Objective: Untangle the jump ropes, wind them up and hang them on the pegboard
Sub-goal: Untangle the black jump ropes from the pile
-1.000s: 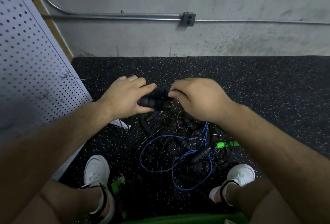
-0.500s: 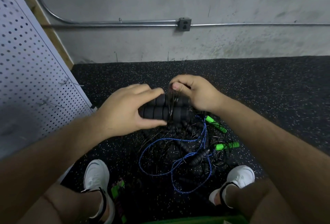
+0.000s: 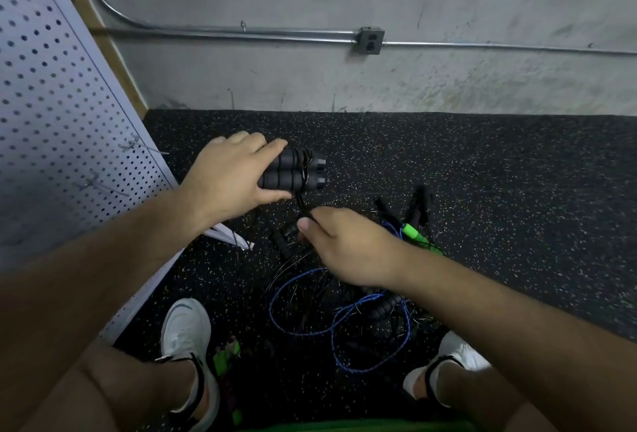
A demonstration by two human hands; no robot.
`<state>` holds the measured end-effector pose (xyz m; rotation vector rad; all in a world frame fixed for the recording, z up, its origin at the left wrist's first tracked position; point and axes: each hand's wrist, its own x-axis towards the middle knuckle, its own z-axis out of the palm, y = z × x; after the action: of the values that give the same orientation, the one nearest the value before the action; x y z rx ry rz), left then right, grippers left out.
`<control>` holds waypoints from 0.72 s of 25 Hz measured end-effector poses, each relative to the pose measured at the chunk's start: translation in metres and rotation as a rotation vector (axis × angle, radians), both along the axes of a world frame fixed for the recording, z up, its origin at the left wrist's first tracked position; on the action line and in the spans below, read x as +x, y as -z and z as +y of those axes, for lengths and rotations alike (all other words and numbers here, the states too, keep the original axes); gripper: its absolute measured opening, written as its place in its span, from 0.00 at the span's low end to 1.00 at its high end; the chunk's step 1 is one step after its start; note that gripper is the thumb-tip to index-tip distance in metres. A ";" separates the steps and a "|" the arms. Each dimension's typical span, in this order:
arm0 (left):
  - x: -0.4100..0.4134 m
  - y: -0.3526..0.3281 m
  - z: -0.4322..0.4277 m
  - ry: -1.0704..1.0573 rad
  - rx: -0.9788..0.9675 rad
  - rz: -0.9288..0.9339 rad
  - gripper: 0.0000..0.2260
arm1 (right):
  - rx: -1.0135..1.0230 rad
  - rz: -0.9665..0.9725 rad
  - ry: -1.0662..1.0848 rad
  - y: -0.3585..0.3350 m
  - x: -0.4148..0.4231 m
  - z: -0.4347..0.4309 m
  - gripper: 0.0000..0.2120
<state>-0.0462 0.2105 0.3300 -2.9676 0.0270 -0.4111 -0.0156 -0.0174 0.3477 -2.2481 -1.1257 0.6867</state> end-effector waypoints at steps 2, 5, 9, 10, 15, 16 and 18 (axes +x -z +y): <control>-0.002 0.006 0.002 0.002 0.025 0.016 0.37 | -0.024 -0.031 -0.025 -0.019 0.000 -0.004 0.19; -0.006 0.011 0.002 0.022 0.045 0.034 0.35 | -0.026 -0.183 -0.055 -0.043 0.007 -0.015 0.15; -0.010 0.012 -0.012 0.131 0.064 0.040 0.32 | 0.010 -0.599 -0.026 -0.047 0.034 -0.021 0.14; -0.011 0.012 -0.017 0.165 0.062 0.049 0.32 | 0.021 -0.660 -0.023 -0.044 0.043 -0.022 0.14; -0.019 0.006 -0.044 0.318 -0.039 0.077 0.33 | 0.051 -0.677 -0.019 -0.026 0.084 -0.030 0.16; -0.020 0.001 -0.049 0.340 -0.075 0.082 0.32 | 0.049 -0.634 -0.017 -0.023 0.091 -0.032 0.17; -0.023 -0.009 -0.058 0.361 -0.154 0.088 0.31 | 0.078 -0.512 0.016 -0.015 0.101 -0.037 0.18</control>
<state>-0.0687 0.1525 0.3392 -3.1309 0.5725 -0.3347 0.0854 -0.0547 0.3628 -2.4286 -1.3323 0.0478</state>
